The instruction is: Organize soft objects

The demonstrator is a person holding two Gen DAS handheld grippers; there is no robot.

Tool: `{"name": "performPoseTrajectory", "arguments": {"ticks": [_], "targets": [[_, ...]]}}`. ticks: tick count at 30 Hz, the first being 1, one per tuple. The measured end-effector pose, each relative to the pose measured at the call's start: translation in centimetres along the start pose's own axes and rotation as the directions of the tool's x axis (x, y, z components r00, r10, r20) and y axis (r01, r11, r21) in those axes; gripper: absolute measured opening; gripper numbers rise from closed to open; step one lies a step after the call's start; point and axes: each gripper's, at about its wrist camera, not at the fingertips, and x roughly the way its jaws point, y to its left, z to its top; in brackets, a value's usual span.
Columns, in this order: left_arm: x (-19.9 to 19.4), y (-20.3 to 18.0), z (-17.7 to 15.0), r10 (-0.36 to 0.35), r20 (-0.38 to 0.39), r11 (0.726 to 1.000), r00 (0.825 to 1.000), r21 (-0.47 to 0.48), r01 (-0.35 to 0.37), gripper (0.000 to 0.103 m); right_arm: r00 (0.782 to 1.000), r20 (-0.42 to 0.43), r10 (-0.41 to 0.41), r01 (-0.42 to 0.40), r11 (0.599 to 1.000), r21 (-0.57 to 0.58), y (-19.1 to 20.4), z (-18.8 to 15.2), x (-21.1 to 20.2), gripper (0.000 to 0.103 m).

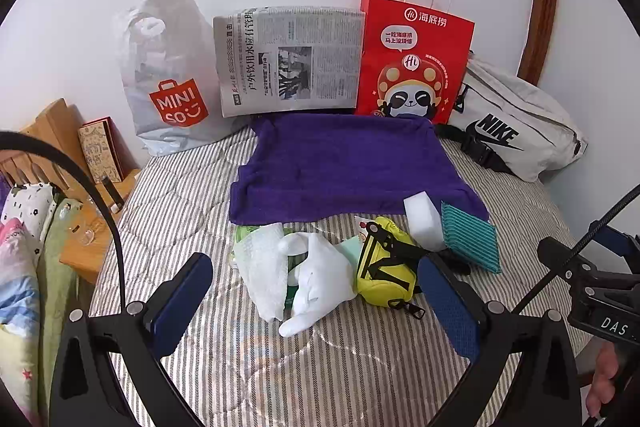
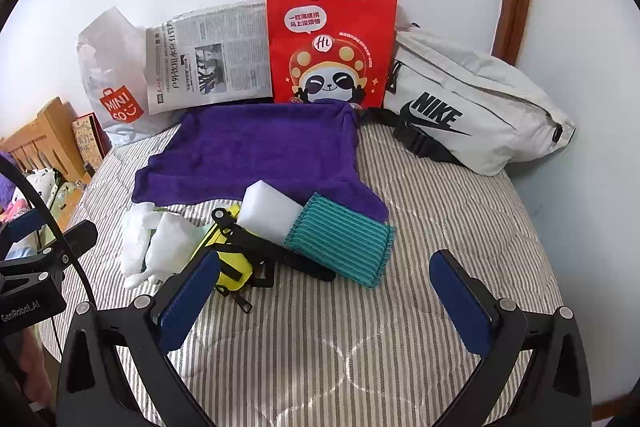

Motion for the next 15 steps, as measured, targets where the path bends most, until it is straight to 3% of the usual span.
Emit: {"name": "performPoseTrajectory", "arguments": {"ticks": [15], "targets": [[-0.74,0.25,0.00,0.011,0.010,1.000,1.000,-0.001,-0.011,0.103,1.000,0.023,0.000,0.000,1.000,-0.003,0.24,-0.17,-1.02,0.103]]}}
